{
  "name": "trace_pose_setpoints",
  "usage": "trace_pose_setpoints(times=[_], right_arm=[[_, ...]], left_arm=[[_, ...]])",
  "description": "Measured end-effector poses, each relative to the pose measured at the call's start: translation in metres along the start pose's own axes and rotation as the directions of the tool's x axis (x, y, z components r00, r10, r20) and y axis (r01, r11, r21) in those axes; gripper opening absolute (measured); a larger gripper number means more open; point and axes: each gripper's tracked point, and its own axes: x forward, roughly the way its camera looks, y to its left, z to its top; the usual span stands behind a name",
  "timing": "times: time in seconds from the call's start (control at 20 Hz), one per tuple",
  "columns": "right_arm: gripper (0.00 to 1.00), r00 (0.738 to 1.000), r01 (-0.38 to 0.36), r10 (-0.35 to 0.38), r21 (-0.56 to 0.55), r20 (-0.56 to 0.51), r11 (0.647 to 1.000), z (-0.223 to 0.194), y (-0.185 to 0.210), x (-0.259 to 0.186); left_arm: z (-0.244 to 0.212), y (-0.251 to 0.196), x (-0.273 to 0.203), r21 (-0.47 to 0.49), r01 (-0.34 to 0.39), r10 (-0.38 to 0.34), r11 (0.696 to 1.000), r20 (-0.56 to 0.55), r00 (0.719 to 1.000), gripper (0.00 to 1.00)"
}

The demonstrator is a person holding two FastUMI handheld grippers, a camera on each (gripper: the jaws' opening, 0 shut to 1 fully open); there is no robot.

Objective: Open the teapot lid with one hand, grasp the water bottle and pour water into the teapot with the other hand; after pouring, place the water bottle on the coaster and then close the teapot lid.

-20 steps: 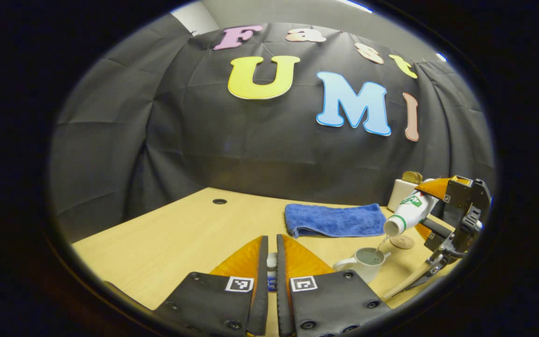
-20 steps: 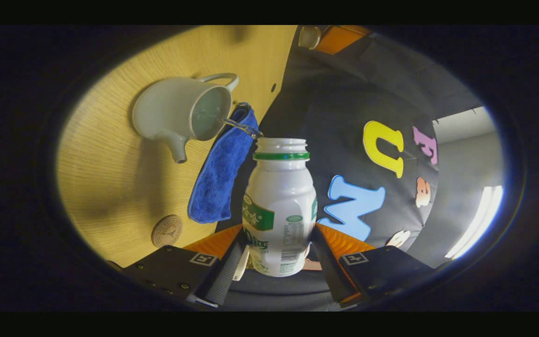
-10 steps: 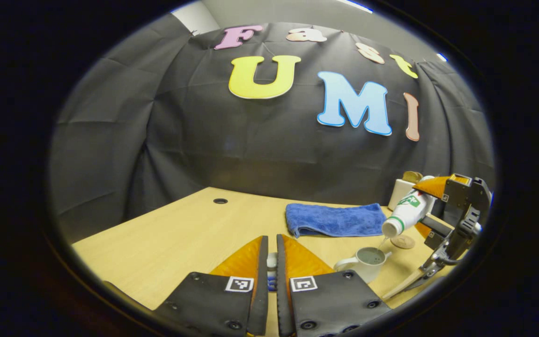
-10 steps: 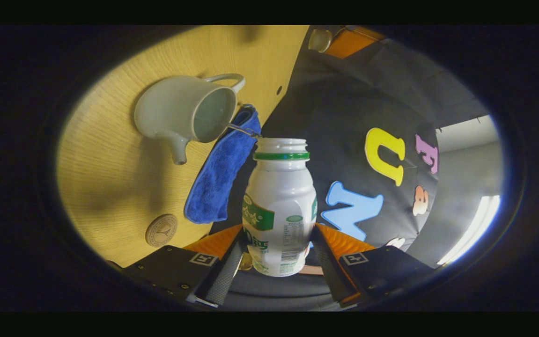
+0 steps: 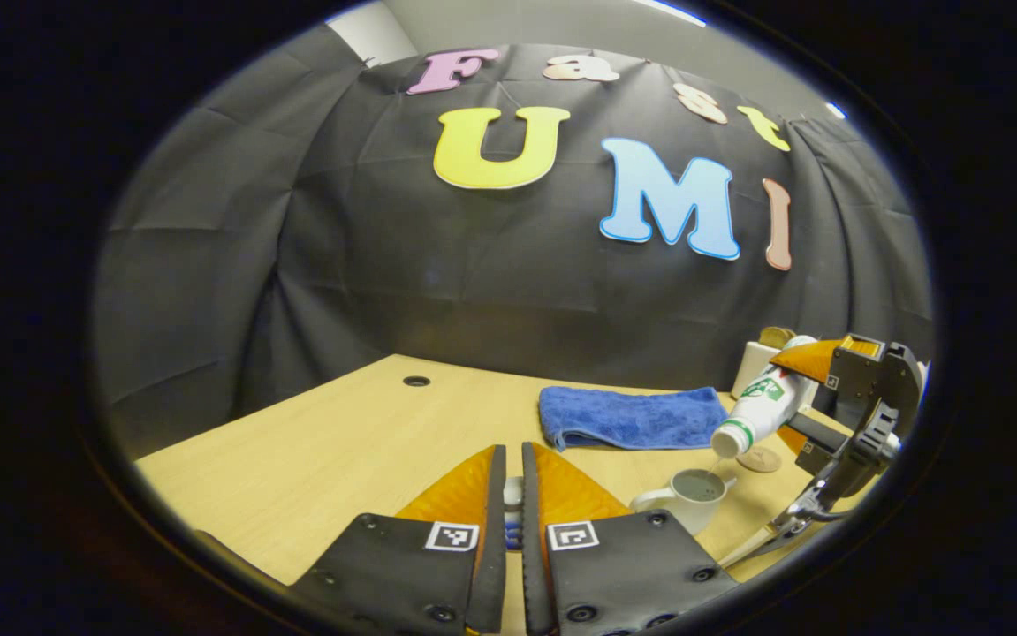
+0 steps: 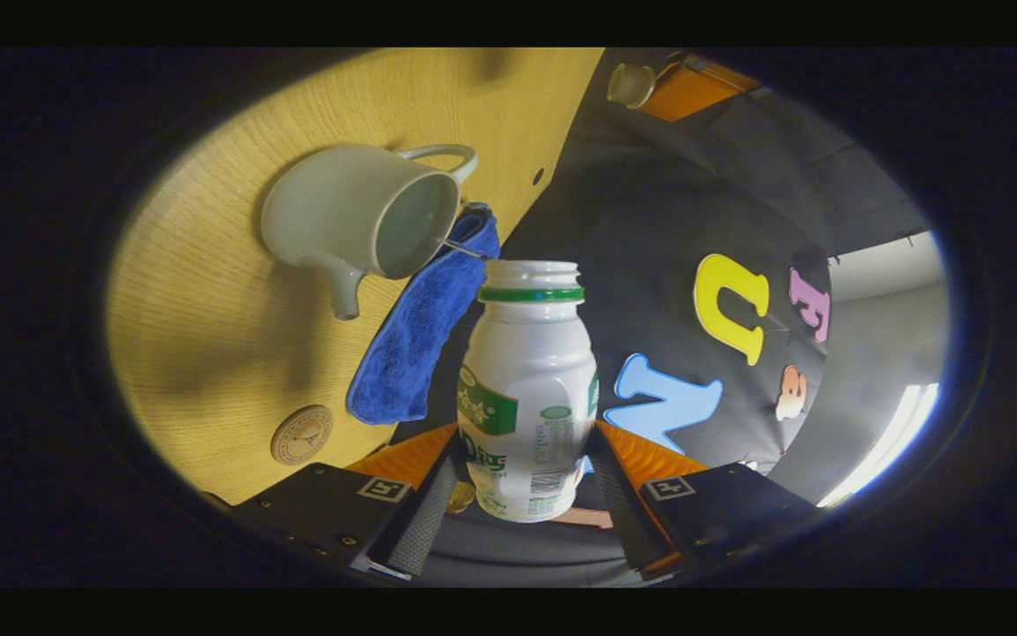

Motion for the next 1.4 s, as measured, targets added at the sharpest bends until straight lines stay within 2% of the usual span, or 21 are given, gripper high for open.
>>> trace_pose_setpoints(times=[0.35, 0.4, 0.95, 1.2, 1.4], right_arm=[[0.81, 1.000, -0.005, 0.005, -0.019, 0.005, 1.000, 0.003, 0.001, 0.000], [0.81, 1.000, -0.004, 0.004, -0.023, 0.006, 1.000, 0.002, 0.000, 0.000], [0.81, 0.999, 0.020, -0.018, -0.087, 0.030, 0.996, 0.003, -0.011, 0.003], [0.81, 0.999, 0.019, -0.014, -0.107, 0.045, 0.994, 0.006, -0.012, 0.003], [0.81, 0.999, 0.021, -0.015, -0.117, 0.052, 0.993, 0.008, -0.014, 0.004]], left_arm=[[0.006, 0.004, -0.003, -0.005, -0.002, 0.003, 1.000, 0.013, 1.000, 0.11], [0.006, 0.004, -0.004, -0.005, -0.003, 0.004, 1.000, 0.014, 1.000, 0.15], [0.003, 0.001, -0.003, -0.003, 0.004, -0.004, 1.000, 0.006, 1.000, 0.14], [0.003, 0.003, -0.002, -0.005, 0.002, -0.002, 1.000, 0.005, 1.000, 0.19], [0.005, 0.001, -0.003, -0.004, 0.004, -0.004, 1.000, 0.009, 1.000, 0.11]])
